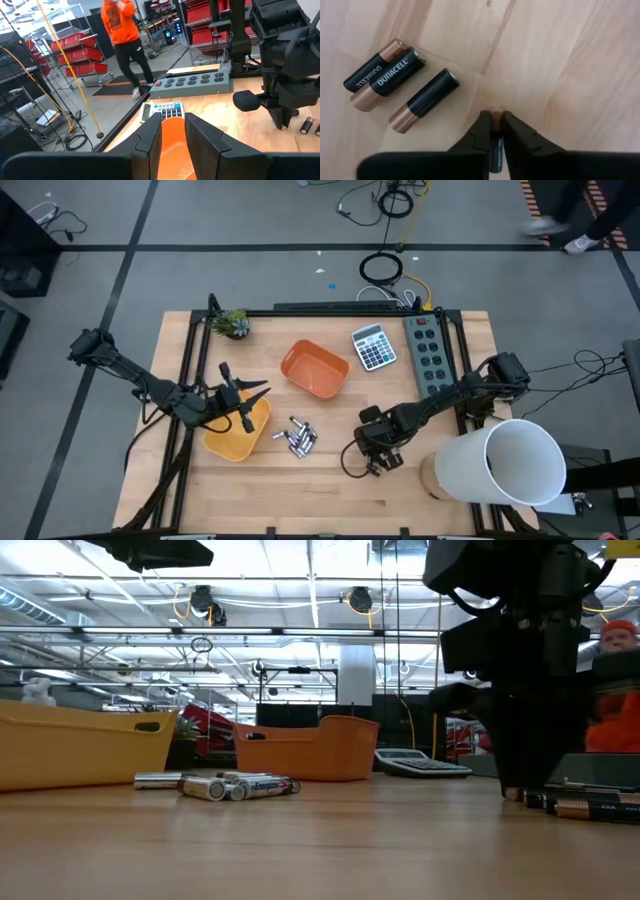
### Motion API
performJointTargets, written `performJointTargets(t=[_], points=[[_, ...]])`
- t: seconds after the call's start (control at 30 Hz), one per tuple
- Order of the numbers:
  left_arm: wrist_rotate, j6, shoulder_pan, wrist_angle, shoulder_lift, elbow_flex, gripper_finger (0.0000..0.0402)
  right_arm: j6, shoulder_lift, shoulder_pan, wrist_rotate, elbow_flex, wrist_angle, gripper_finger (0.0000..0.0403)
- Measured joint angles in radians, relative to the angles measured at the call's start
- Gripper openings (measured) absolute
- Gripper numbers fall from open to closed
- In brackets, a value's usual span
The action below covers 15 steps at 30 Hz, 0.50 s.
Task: Sort batteries
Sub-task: Put the black battery into the orange bin
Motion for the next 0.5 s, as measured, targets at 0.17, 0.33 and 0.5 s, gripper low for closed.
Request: performJointTargets(t=[0.17,0.33,0.5], points=[[0.0,0.001,0.0,0.0,0.0,0.0,0.0095,-0.013,0.0,-0.013,-0.002,-0.001,0.0,0.0015],[0.0,0.001,0.0,0.0,0.0,0.0,0.0095,-0.014,0.001,-0.029,-0.003,-0.002,0.022,0.0006],[0.0,0.001,0.0,0.0,0.0,0.0,0.0095,-0.018,-0.028,-0.067,0.019,-0.008,0.095,0.0003]])
